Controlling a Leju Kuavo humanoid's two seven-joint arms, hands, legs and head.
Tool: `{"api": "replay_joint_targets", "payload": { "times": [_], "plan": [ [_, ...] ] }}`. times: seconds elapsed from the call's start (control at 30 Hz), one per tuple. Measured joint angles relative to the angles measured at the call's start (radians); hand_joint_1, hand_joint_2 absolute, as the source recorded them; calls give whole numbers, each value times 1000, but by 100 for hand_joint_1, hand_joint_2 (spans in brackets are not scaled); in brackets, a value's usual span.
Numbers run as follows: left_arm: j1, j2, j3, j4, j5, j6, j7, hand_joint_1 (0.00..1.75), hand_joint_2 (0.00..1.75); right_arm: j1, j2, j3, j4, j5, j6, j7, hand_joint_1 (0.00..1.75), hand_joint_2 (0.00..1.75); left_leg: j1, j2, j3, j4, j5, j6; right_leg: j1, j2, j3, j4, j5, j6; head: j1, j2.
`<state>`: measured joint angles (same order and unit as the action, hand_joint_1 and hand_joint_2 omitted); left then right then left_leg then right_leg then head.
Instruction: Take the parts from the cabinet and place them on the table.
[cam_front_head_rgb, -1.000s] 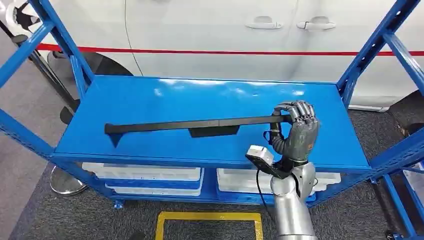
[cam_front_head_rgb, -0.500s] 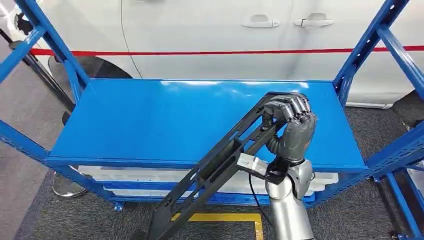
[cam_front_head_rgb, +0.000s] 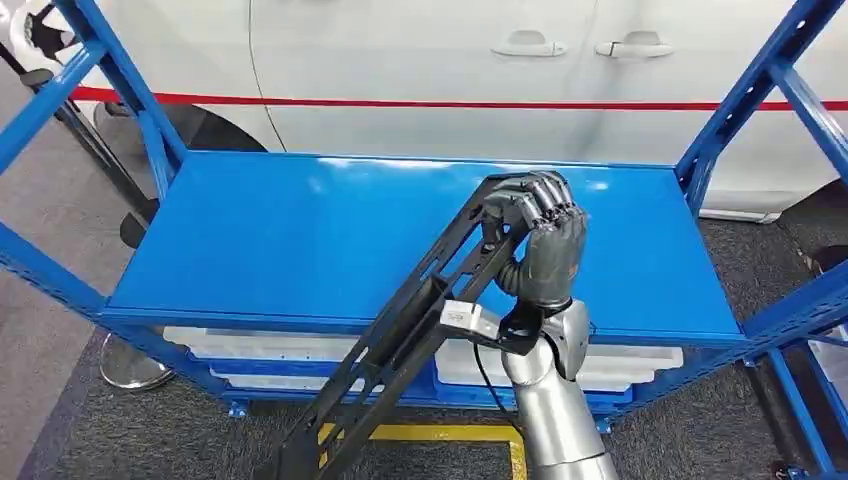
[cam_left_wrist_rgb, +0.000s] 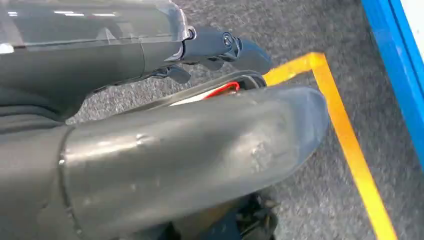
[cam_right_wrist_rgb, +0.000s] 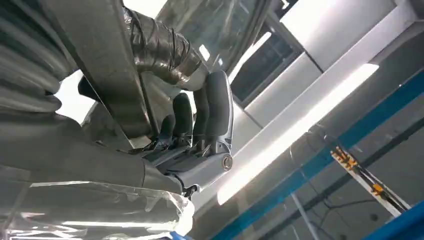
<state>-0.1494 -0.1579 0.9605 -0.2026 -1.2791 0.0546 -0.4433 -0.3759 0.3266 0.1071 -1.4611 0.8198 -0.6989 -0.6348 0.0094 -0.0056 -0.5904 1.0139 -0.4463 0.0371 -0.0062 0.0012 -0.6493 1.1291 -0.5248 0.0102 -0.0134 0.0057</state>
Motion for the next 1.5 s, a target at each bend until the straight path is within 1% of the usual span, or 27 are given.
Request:
{"api": "replay_joint_targets", "payload": {
  "times": [0.07, 0.1, 0.13, 0.17, 0.23, 0.3, 0.4, 0.47, 0.57, 0.6, 0.63, 0.67, 0.73, 0.77, 0.8, 0.93, 0.97, 1.0, 1.1, 1.13, 1.2, 1.27, 1.3, 1.33, 1.43, 1.47, 1.5],
  "plan": [
    [0, -2, 6, 0, 2, 0, 0, 0, 0, -1, -10, 26, 6, -7, 0, 7, 175, 175, -2, 0, 0, 1, -1, 2, -1, 0, -69, 146, -63, 4, 0, 0],
    [2, -2, 8, 0, 2, 0, 0, 0, 0, -1, -15, 34, 11, -8, 0, 8, 175, 175, -3, 0, 0, 2, -2, 4, -1, 0, -96, 197, -73, 5, 1, 0],
    [3, -2, 10, 0, 2, 0, 1, 0, 0, -1, -18, 41, 14, -8, 0, 8, 175, 175, -3, 0, 0, 4, -3, 4, -2, 0, -99, 200, -58, 6, 0, 0],
    [5, -2, 13, 0, 2, -1, 1, 0, 0, -1, -21, 46, 17, -8, 0, 8, 175, 175, -3, -2, 1, 6, -5, 4, -4, 0, -80, 155, -21, 5, 0, 0],
    [7, -6, 14, 0, 2, -1, 2, 0, 0, -3, -24, 56, 18, -8, 0, 8, 175, 175, -3, -4, 5, 12, -12, -1, -7, -1, -5, -2, 64, 2, 0, 0],
    [6, -8, 15, 0, 2, -1, 2, 0, 0, -7, -25, 64, 21, -8, 0, 8, 175, 175, -10, -4, -2, 27, -20, -12, -1, 0, 28, -78, 62, -3, 0, 0],
    [8, -9, 16, 0, 2, -1, 2, 0, 0, -8, -27, 67, 24, -9, 0, 10, 175, 175, -6, -3, -1, 18, -17, -26, 2, 5, 24, -73, 63, -16, 0, 0],
    [7, -9, 16, 0, 2, -1, 2, 0, 0, -9, -27, 71, 24, -9, 0, 10, 175, 175, -3, -1, -7, 37, -38, -37, -5, 3, 33, -87, 68, -27, 0, 0],
    [8, -9, 19, 0, 9, -10, 10, 0, 0, -12, -27, 82, 27, -23, 0, 23, 175, 175, 1, -1, -104, 244, -139, -50, -3, -2, 35, -88, 67, -36, 0, 0],
    [10, -9, 21, 0, 10, -11, 18, 0, 0, -12, -30, 92, 30, -34, 0, 32, 175, 175, 2, -1, -131, 298, -154, -52, -2, -2, 35, -87, 68, -37, 0, 0],
    [12, -10, 22, 0, 10, -11, 24, 0, 0, -12, -33, 105, 33, -40, 0, 42, 175, 175, 2, -1, -140, 313, -148, -52, -2, -2, 35, -86, 68, -37, 0, 0],
    [14, -10, 21, 0, 8, -10, 29, 0, 0, -12, -36, 120, 36, -44, 0, 53, 175, 175, 3, -1, -127, 284, -120, -52, -2, -1, 35, -84, 68, -37, 0, 0],
    [12, -10, 22, 0, 0, -4, 43, 0, 0, -17, -41, 147, 38, -43, 0, 74, 175, 175, 3, -1, -50, 129, -36, -47, -2, 0, 35, -80, 67, -37, 0, 0],
    [11, -10, 22, 0, -5, 1, 51, 0, 0, -21, -44, 170, 38, -43, 0, 85, 175, 175, 3, -1, -13, 50, -9, -42, -2, 1, 35, -79, 66, -35, 0, 0],
    [9, -10, 21, 0, -9, 1, 58, 0, 0, -25, -48, 189, 38, -43, 0, 94, 175, 175, -5, -2, 0, 30, -18, -39, 5, 2, 30, -76, 67, -30, 0, 0],
    [11, -11, 21, 0, -23, 2, 66, 0, 0, -32, -62, 261, 38, -43, 0, 129, 175, 175, -7, -4, -9, 15, 1, -16, 2, 3, 25, -82, 81, -7, 0, 0],
    [9, -13, 20, 0, -26, 0, 65, 0, 0, -34, -66, 268, 38, -40, -1, 137, 175, 175, 1, 0, -8, 7, 10, -7, -1, 5, 21, -69, 61, -3, 0, 0],
    [7, -15, 18, 0, -32, -3, 63, 0, 0, -37, -69, 271, 38, -34, -1, 143, 175, 175, -2, 0, -11, 3, 16, -2, 0, 3, 9, -38, 22, 1, 1, 0],
    [-5, -22, 7, 0, -48, -15, 56, 0, 0, -36, -76, 279, 38, -19, -1, 152, 175, 175, -6, 1, -30, 4, 30, 9, -1, 3, -55, 158, -104, 5, 0, 0],
    [-9, -24, 2, 0, -53, -18, 56, 0, 0, -34, -78, 281, 38, -15, -1, 153, 175, 175, -7, 1, -40, 5, 36, 9, -1, 3, -60, 192, -111, 6, 1, 0],
    [-14, -30, -8, 0, -60, -25, 58, 0, 0, -31, -83, 285, 38, -7, -1, 158, 175, 175, -8, 1, -58, 8, 48, 6, 0, 3, -3, 122, -66, 5, 0, 0],
    [-15, -36, -15, 0, -63, -27, 58, 0, 0, -30, -84, 289, 38, -9, -1, 158, 175, 175, -7, 0, -72, 14, 59, 0, 0, 2, 112, -45, -11, -3, 0, 0],
    [-14, -39, -18, 0, -64, -28, 57, 0, 0, -30, -84, 290, 37, -15, -1, 157, 175, 175, -11, 0, -79, 16, 63, -5, 3, 2, 142, -104, -29, -6, 0, 0],
    [-13, -42, -22, 0, -67, -28, 55, 0, 0, -25, -82, 294, 36, -18, -1, 153, 175, 175, -10, 1, -76, 16, 70, -11, 9, 4, 136, -93, -5, -9, 0, 0],
    [-13, -45, -31, 0, -69, -28, 54, 0, 0, -22, -82, 298, 38, -29, -1, 145, 175, 175, -10, -2, -82, 11, 92, -30, 9, 3, 121, -101, 9, -23, 0, 0],
    [-15, -45, -32, 0, -70, -27, 54, 0, 0, -23, -82, 298, 39, -29, -1, 143, 175, 175, -5, -1, -88, 19, 75, -33, 2, -3, 117, -106, 22, -33, 2, 0],
    [-14, -45, -35, 0, -70, -28, 55, 0, 0, -23, -79, 299, 40, -28, -1, 143, 175, 175, -5, 0, -105, 46, 29, -38, 3, -3, 106, -107, 31, -40, -1, 0]
  ]
}}
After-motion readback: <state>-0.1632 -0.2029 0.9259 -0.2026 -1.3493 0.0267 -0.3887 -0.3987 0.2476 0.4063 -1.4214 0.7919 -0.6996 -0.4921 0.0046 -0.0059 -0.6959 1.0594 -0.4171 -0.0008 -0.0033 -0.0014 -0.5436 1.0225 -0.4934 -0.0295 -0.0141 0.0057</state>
